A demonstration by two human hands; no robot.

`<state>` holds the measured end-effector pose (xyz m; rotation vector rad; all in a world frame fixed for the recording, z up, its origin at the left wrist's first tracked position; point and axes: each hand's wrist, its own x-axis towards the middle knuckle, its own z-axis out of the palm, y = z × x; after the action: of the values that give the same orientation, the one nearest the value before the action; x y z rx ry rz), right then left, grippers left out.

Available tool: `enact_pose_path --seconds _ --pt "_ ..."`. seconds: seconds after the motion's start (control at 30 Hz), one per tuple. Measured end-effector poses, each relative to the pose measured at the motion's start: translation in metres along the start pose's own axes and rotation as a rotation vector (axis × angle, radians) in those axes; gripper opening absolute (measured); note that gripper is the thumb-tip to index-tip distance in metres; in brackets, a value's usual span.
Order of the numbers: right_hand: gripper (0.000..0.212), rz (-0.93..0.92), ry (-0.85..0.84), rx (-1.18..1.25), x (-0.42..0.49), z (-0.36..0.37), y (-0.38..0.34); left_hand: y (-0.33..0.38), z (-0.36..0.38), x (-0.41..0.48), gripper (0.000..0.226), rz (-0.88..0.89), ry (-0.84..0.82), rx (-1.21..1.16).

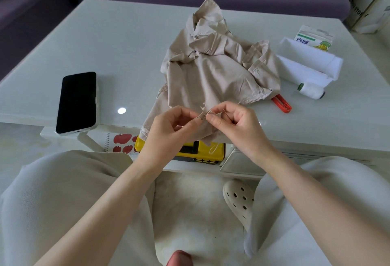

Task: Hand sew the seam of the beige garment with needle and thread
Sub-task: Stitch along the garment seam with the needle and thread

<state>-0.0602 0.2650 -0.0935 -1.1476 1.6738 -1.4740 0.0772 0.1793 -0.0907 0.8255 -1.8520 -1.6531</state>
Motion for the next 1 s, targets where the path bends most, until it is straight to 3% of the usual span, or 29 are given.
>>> enact_pose_path --seconds 0.3,0.4,0.53,0.87,1.0 --pt "0.004 -0.003 0.004 -0.003 0.002 0.000 0.002 0.010 0.004 -0.006 0.017 0.012 -0.070 -0.080" --pt "0.004 0.012 0.008 0.035 0.002 0.000 0.000 0.011 0.004 -0.007 0.004 0.031 -0.099 -0.104" --pt "0.012 0.012 0.013 0.034 0.001 0.000 0.001 0.002 0.001 -0.005 0.024 0.040 -0.090 -0.029" --pt "0.009 0.107 -0.063 0.127 0.001 -0.001 0.002 0.005 0.002 -0.006 0.021 0.095 -0.032 0.003" --pt "0.009 0.097 -0.043 0.133 0.001 -0.002 0.002 -0.001 0.001 -0.004 0.006 0.069 -0.021 0.046"
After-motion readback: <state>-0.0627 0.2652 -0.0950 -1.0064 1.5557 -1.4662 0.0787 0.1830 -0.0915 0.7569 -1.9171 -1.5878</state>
